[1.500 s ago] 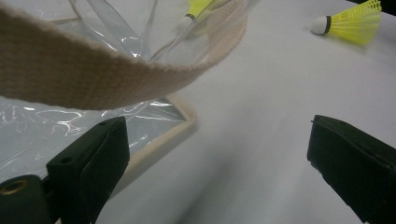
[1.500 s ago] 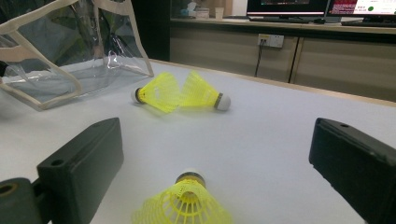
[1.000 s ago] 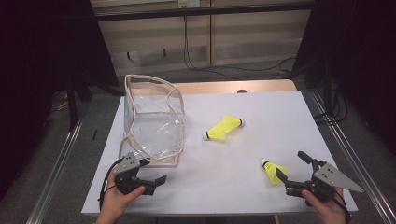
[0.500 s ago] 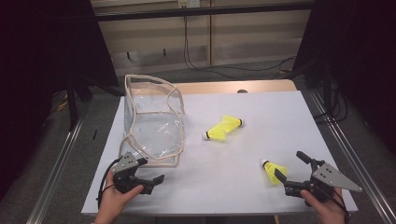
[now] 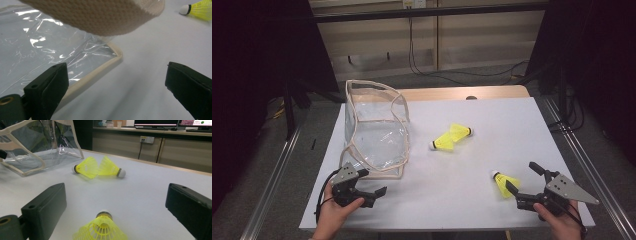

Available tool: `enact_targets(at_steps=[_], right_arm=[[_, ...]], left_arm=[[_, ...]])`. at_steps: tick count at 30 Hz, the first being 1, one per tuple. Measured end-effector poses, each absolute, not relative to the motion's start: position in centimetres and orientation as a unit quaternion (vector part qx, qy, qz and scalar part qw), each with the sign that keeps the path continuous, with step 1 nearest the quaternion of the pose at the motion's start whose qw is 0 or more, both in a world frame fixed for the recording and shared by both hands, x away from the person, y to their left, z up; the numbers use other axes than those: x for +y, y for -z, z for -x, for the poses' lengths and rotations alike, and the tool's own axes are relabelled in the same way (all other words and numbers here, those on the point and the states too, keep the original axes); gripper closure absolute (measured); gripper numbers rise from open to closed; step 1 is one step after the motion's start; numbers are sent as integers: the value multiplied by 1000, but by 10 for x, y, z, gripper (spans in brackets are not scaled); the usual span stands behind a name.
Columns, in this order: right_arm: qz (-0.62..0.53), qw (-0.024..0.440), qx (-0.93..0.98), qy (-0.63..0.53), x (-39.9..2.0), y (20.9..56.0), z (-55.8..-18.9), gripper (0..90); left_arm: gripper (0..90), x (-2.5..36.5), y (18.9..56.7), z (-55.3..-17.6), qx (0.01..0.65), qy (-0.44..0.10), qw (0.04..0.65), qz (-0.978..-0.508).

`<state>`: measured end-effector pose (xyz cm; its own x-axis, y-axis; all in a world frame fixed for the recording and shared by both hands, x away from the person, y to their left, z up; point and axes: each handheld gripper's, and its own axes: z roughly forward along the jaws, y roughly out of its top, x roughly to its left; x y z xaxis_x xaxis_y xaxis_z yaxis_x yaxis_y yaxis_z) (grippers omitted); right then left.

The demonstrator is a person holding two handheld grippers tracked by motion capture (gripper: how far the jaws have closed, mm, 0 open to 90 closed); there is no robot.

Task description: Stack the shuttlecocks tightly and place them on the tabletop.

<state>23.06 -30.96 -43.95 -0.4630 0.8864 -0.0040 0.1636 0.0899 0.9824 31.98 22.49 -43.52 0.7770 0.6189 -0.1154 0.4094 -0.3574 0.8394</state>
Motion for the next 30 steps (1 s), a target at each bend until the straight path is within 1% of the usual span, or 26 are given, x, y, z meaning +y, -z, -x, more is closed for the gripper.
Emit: enact_targets(at_steps=[7,13,14,16,24,30], right_arm=[[-403,333,659,-540,-310,433,-235,29],[-409,326,664,-534,-311,424,-244,28],[-408,331,670,-525,-311,422,-245,28],[-399,334,682,-515,-310,418,-251,29],[-395,322,697,-504,-307,395,-277,33],[-393,313,706,-499,-301,389,-296,32]], left_arm=[[50,225,436,-319,317,-103,466,-819],[50,226,435,-319,314,-112,466,-819],[50,226,435,-320,313,-115,466,-819],[50,226,434,-319,313,-113,467,-819],[50,225,435,-319,316,-108,467,-818],[50,225,435,-318,311,-112,466,-821]])
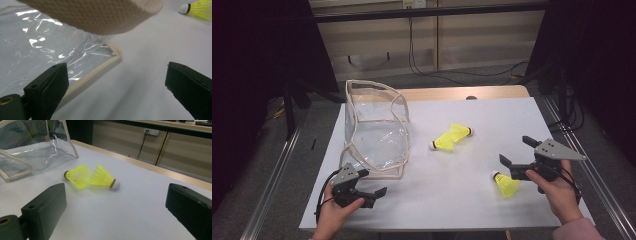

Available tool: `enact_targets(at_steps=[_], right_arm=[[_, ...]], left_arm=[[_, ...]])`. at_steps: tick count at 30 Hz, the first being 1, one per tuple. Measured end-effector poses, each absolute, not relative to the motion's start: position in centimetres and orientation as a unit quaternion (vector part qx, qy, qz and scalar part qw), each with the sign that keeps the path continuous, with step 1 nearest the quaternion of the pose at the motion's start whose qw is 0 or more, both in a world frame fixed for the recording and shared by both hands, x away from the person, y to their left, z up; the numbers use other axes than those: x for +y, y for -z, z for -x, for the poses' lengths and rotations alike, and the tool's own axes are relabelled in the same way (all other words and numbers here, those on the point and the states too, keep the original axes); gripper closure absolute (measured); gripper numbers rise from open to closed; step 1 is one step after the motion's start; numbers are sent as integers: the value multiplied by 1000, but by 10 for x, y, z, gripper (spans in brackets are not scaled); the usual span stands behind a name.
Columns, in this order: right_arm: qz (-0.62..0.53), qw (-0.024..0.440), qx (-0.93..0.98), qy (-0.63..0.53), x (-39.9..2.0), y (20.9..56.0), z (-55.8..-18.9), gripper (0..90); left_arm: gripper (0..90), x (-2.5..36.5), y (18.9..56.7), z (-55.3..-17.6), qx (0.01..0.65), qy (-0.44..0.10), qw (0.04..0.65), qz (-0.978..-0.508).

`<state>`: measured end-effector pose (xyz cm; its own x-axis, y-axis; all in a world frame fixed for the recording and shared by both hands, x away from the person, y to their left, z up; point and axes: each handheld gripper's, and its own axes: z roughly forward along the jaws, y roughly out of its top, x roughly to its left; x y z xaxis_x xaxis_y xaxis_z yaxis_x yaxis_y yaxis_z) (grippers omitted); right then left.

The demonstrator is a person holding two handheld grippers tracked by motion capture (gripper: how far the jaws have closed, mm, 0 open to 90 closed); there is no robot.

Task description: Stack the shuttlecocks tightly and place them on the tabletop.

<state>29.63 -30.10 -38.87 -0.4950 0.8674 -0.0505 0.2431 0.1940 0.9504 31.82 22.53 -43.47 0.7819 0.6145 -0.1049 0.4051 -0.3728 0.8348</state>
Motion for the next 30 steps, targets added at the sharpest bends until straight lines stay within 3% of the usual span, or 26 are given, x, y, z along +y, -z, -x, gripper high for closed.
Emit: enact_targets(at_steps=[30], right_arm=[[-405,292,725,-474,-283,377,-346,31]], left_arm=[[50,224,434,-317,308,-111,464,-823]])
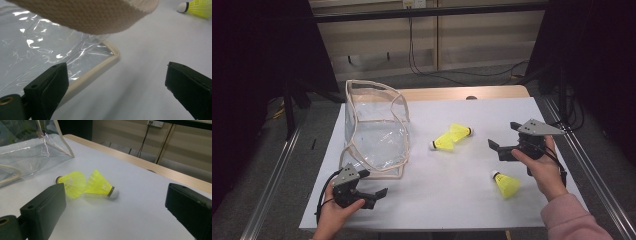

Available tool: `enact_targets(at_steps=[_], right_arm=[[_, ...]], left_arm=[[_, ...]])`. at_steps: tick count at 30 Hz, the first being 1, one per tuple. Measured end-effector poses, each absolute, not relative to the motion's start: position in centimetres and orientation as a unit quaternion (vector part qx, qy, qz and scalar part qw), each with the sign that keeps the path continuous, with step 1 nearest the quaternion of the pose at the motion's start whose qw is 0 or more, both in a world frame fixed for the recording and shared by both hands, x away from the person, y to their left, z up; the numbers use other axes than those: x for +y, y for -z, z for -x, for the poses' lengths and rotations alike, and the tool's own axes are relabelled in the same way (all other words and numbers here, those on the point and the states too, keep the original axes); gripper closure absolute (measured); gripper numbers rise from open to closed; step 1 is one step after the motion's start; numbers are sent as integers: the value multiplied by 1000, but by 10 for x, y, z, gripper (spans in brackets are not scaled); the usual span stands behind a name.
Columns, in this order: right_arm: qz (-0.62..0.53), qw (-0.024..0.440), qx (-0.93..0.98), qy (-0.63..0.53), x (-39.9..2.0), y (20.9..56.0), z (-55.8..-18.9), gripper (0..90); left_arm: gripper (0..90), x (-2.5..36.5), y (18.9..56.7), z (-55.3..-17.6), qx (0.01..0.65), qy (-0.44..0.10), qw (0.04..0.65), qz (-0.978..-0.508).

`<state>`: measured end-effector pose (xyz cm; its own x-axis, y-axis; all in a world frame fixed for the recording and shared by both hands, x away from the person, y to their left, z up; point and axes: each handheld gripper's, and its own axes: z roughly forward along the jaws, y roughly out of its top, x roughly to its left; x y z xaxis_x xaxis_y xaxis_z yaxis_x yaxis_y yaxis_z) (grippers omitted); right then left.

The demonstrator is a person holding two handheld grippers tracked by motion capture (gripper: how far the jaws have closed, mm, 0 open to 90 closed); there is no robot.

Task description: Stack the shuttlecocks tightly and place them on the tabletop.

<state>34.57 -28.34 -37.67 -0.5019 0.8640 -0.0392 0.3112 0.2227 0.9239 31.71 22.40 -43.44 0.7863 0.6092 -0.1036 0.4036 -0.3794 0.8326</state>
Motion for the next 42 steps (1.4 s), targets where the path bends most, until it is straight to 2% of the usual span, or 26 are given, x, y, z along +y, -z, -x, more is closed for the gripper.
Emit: enact_targets(at_steps=[42], right_arm=[[-409,258,758,-437,-234,377,-398,35]], left_arm=[[50,222,434,-317,303,-111,463,-826]])
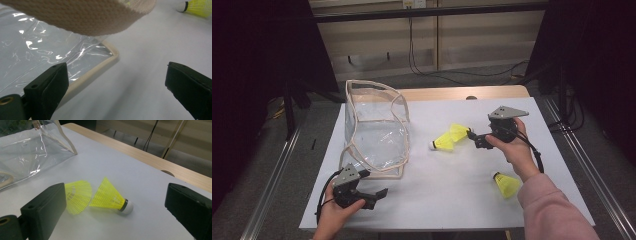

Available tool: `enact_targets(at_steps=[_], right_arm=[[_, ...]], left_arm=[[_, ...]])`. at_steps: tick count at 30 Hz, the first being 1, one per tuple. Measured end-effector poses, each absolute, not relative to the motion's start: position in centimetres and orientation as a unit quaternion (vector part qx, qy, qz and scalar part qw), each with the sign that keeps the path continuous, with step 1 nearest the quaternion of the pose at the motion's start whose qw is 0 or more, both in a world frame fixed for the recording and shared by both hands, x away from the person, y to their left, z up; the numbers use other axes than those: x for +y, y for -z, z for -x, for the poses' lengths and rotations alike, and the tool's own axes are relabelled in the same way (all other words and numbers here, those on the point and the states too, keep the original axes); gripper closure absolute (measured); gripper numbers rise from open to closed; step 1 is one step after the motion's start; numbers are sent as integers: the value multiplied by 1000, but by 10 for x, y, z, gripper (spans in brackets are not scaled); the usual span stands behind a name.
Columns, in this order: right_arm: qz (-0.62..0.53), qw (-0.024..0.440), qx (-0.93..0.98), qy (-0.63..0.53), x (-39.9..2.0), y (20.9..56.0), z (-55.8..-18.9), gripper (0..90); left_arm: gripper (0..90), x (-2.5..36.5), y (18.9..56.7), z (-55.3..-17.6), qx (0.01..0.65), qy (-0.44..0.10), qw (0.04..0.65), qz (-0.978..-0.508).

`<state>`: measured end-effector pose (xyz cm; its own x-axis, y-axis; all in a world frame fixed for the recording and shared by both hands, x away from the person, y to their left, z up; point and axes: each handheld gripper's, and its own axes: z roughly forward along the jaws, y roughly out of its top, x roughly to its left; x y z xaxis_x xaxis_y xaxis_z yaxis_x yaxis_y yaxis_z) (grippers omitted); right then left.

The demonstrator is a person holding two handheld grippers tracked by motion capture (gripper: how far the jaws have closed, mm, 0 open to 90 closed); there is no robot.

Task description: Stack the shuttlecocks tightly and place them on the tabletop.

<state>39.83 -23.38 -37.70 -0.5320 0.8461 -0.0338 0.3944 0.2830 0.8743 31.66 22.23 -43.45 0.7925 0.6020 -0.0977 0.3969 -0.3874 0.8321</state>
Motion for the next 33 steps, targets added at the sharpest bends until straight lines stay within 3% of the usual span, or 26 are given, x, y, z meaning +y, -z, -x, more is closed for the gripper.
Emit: enact_targets(at_steps=[33], right_arm=[[-452,241,770,-381,-218,399,-440,58]], left_arm=[[50,222,434,-317,300,-115,466,-825]])
